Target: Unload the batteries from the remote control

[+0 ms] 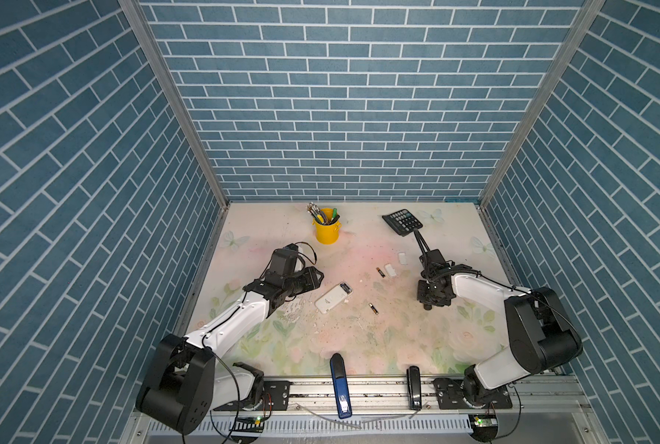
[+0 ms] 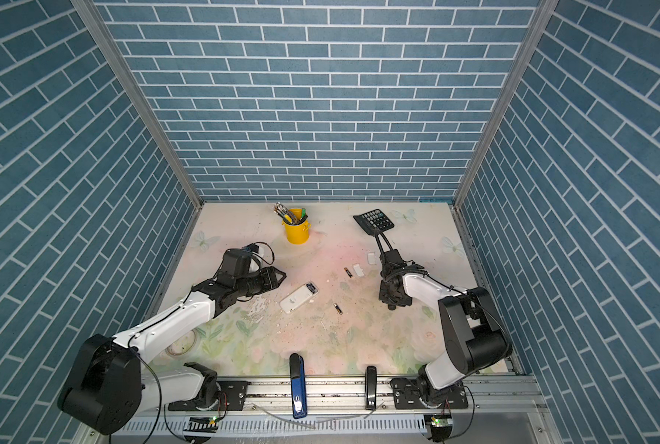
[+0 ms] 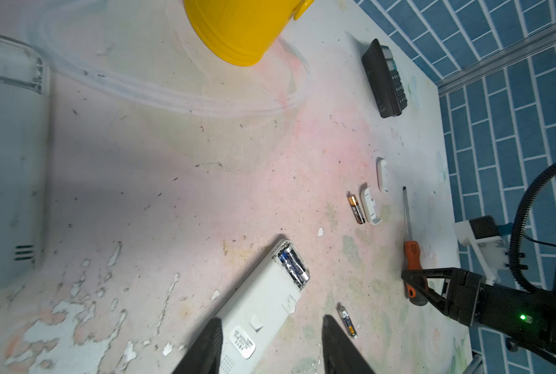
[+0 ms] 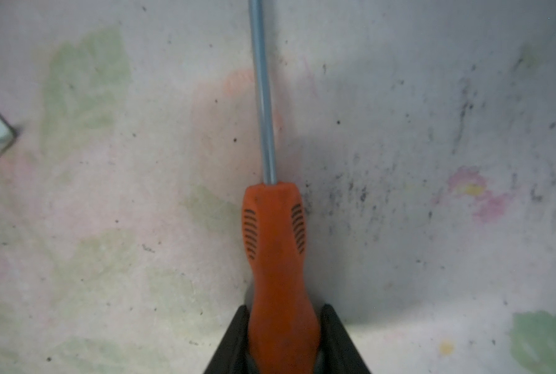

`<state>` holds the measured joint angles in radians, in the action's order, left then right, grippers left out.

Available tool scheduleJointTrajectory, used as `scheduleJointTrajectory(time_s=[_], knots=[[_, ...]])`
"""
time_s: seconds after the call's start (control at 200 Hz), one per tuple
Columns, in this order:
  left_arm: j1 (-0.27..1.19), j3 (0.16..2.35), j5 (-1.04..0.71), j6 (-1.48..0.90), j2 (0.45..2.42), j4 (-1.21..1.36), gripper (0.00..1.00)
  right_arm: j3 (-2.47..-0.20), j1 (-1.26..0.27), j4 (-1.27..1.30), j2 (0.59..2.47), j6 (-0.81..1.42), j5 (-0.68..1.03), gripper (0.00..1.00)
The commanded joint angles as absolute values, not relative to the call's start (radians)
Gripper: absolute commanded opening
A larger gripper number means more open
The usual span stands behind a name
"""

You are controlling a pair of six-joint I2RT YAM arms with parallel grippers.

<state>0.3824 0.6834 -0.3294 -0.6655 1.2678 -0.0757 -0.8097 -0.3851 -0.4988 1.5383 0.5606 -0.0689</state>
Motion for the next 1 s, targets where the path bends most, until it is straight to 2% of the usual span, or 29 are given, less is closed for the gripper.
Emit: scheduleJointTrajectory(time_s=[0.0,0.23,0.35,0.5,0.71,0.995], knots=[[0.401,0.742,-0.385,-0.692,1.311,0.017,0.51,-0.805,-0.389,-0.534,1.471,0.537,-0.042,0.0],[0.486,0.852,-0.48,-0.757,1.472,0.206,0.51,-0.877,-0.459,-0.573,1.352,0.421,0.081,0.0],[0.546,0.909,-0.527,-0.805,1.564,0.343,0.52,-0.918,-0.483,-0.559,1.319,0.385,0.207,0.0],[0.615,0.947,-0.509,-0.873,1.646,0.483,0.52,-0.977,-0.516,-0.544,1.313,0.363,0.29,0.0],[0.671,0.981,-0.512,-0.97,1.753,0.658,0.51,-1.042,-0.556,-0.54,1.34,0.344,0.323,0.0],[0.713,0.985,-0.505,-1.015,1.794,0.717,0.49,-1.081,-0.574,-0.532,1.368,0.336,0.322,0.0]])
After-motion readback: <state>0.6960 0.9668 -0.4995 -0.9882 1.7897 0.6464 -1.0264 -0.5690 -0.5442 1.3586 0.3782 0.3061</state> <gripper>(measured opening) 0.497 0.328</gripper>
